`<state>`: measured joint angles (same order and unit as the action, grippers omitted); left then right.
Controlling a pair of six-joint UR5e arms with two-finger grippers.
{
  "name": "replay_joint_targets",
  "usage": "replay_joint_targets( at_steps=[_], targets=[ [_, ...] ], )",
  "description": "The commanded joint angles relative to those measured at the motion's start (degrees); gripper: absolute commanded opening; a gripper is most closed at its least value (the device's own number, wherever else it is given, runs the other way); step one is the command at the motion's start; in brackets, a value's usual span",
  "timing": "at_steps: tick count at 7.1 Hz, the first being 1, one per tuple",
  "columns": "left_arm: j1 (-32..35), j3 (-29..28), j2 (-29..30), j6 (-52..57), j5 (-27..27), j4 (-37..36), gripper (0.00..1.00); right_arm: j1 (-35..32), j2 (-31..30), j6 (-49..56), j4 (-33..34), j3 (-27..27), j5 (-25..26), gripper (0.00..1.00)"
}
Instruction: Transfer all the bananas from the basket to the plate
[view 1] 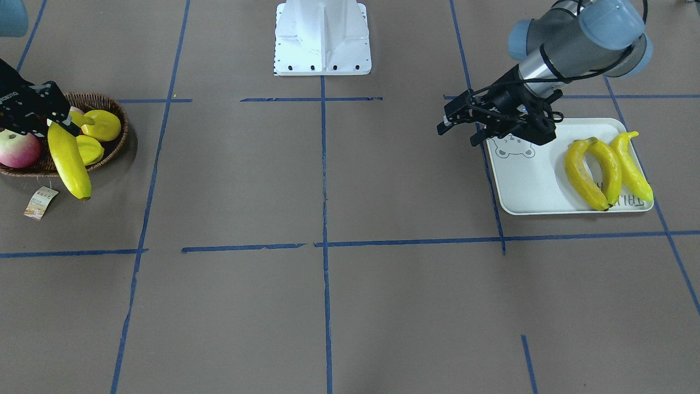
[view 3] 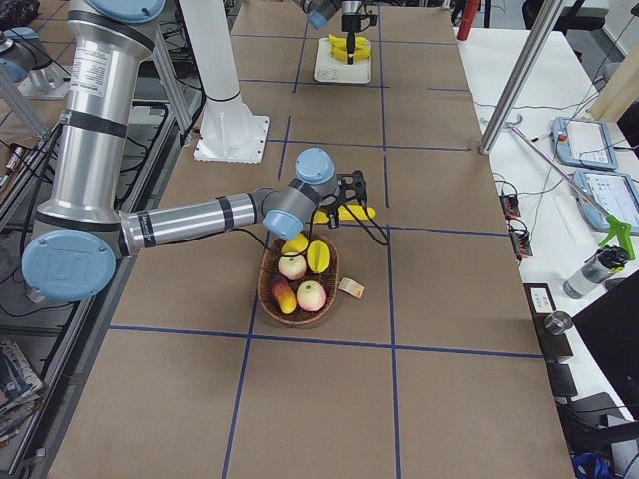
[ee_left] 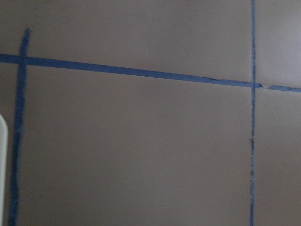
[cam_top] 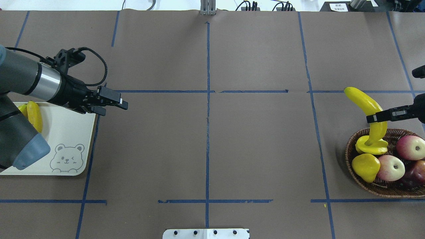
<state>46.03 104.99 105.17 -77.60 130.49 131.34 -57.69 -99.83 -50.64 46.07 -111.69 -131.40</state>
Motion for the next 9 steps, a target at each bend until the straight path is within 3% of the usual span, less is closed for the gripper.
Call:
replay_joint_targets(
  at_steps=[1,2,4,7,9],
  targets=[
    [-5.8,-1.0,6.2,-7.4,-6.2,-0.3,0.99,7.5,5.7,-11.5,-0.3,-0.5,6.1,0.06],
    [-7.7,-1.1,8.1,-10.8,-9.4,-0.3,0.99,11.4,7.6,-18.0,-3.7,-0.4,10.1,0.06],
    [-9.7,-2.6,12.2,-16.8,-10.4,-0.5,0.99,20.0,11.0,-28.6,-8.3,-0.4,20.6,0.07],
    [-14.8,-8.5,21.4,-23.2,-20.2,-0.6,1.0,28.8,19.4,-37.5,-8.5,0.0,31.7,0.07],
    [-15.2,-10.9,24.0,-25.7,-20.6,-0.5,1.0,36.1,22.6,-38.5,-8.5,0.2,41.0,0.07]
  ],
)
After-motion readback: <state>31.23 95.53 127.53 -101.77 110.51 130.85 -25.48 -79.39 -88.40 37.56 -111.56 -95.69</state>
